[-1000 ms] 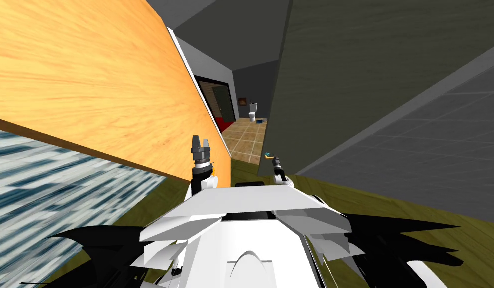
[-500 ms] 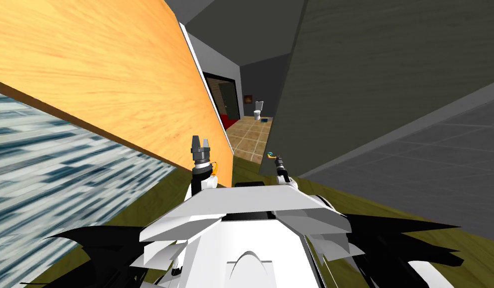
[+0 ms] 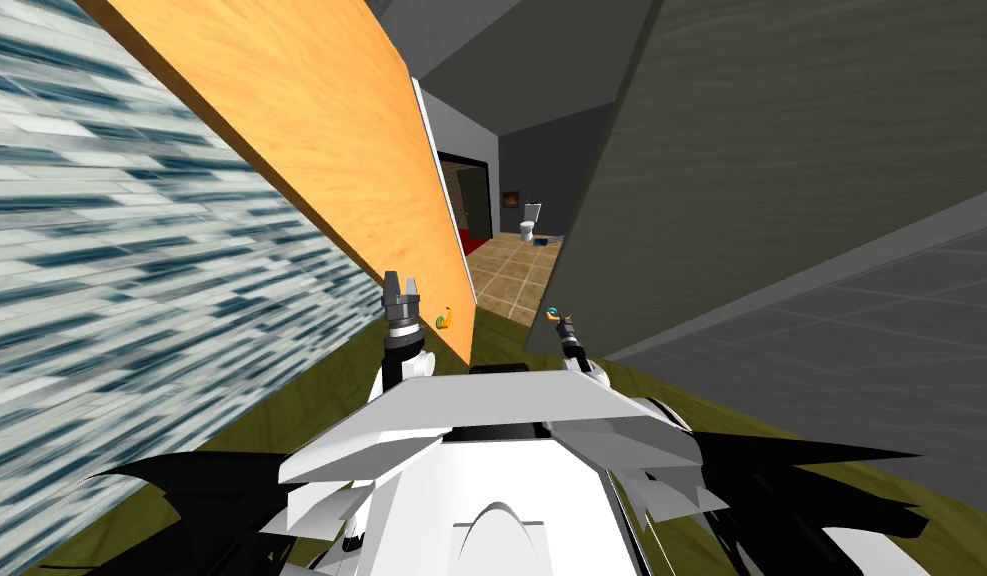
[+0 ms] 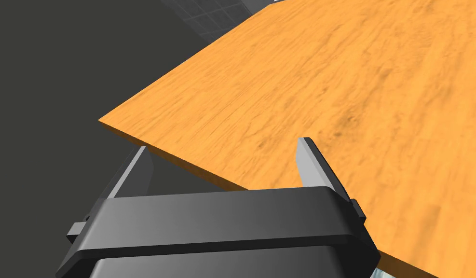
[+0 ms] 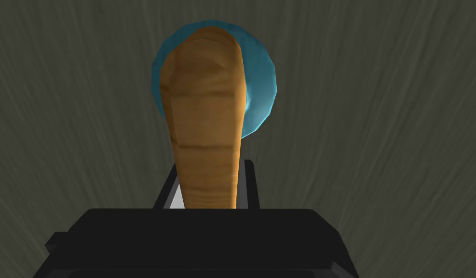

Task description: Pull the door open

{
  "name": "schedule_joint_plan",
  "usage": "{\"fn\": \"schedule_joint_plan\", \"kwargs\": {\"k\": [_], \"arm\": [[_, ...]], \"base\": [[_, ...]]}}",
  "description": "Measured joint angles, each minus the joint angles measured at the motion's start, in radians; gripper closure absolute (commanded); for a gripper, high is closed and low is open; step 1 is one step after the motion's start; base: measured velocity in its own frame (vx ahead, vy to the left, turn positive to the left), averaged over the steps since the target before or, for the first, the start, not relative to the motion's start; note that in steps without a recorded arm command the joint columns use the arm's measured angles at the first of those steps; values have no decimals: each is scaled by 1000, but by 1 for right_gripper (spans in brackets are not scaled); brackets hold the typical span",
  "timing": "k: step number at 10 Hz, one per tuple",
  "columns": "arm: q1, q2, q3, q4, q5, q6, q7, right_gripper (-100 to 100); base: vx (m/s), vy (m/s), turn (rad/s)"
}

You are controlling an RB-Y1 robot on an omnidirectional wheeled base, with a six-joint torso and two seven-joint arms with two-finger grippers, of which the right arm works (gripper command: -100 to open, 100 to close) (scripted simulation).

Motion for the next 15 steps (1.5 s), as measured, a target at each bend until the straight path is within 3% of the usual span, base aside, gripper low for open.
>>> {"fn": "schedule_joint_plan", "kwargs": {"k": [1, 2, 3, 7, 8, 9, 12, 15], "arm": [[0, -16, 6, 22, 1, -22, -20, 100], [22, -31, 11, -1, 2, -22, -37, 100], [30, -46, 17, 5, 4, -32, -55, 100], [46, -89, 43, 37, 12, -88, -120, 100], [49, -90, 44, 40, 12, -90, -123, 100], [69, -104, 50, 24, 14, -97, -132, 100], [90, -125, 70, 38, 22, -148, -159, 100], [117, -151, 103, 67, 36, -219, -199, 100]], "base": [[-122, 50, 121], [-95, 21, 115], [-93, -8, 102], [-96, -21, 66], [-158, -46, 210], [-190, -23, 100], [-191, -48, 114], [-222, -75, 145]]}}
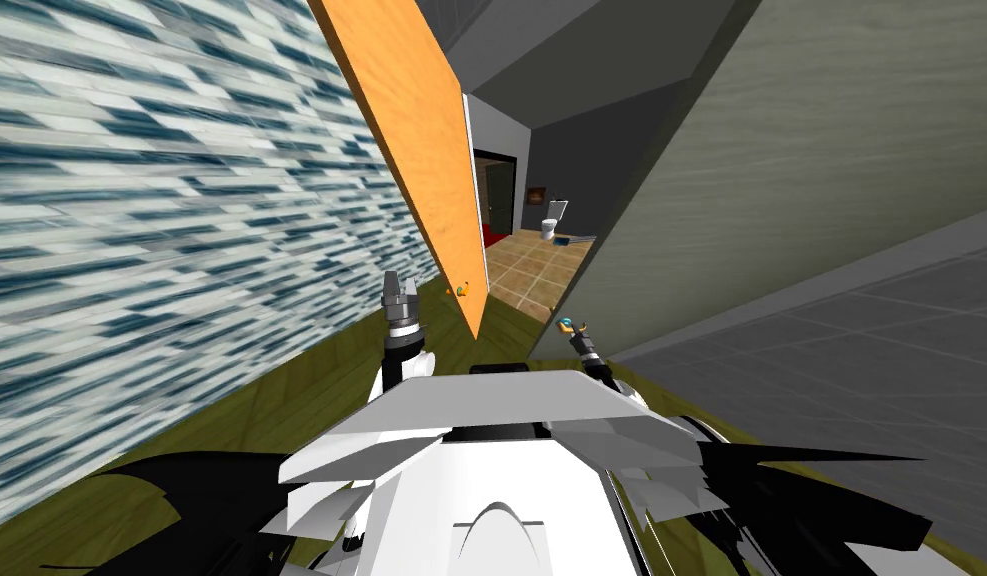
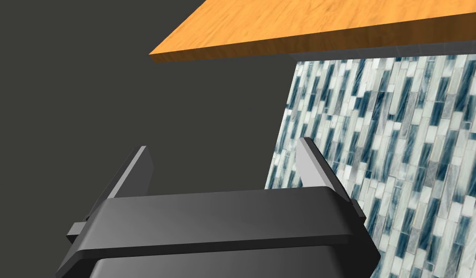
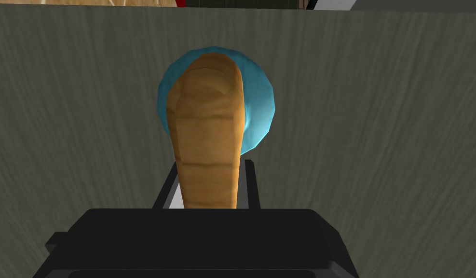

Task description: Pull the door open

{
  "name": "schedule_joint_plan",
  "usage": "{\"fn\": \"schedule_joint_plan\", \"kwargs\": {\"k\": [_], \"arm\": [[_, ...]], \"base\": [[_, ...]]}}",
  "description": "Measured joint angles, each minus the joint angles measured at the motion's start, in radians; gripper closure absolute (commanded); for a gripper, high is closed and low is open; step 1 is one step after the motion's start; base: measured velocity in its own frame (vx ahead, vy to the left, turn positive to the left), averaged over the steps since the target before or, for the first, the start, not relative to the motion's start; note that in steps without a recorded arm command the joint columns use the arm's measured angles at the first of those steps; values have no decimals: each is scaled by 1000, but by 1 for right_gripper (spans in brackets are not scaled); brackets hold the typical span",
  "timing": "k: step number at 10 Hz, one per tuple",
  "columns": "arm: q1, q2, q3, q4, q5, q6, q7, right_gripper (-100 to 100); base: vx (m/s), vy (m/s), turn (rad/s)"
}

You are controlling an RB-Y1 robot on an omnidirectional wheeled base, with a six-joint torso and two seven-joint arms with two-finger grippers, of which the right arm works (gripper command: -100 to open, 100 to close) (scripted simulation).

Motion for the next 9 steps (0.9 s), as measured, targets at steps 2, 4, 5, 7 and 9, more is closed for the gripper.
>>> {"fn": "schedule_joint_plan", "kwargs": {"k": [2, 4, 5, 7, 9], "arm": [[22, -10, 13, -9, 5, -20, -15, 100], [29, -16, 14, -3, 4, -23, -18, 100], [33, -22, 14, -6, 3, -33, -21, 100], [41, -31, 20, 3, 4, -59, -30, 100], [39, -35, 30, 40, 6, -95, -39, 100]], "base": [[-89, -8, -14], [-175, -48, 200], [-229, -61, 158], [-222, -83, 185], [-194, -87, 188]]}}
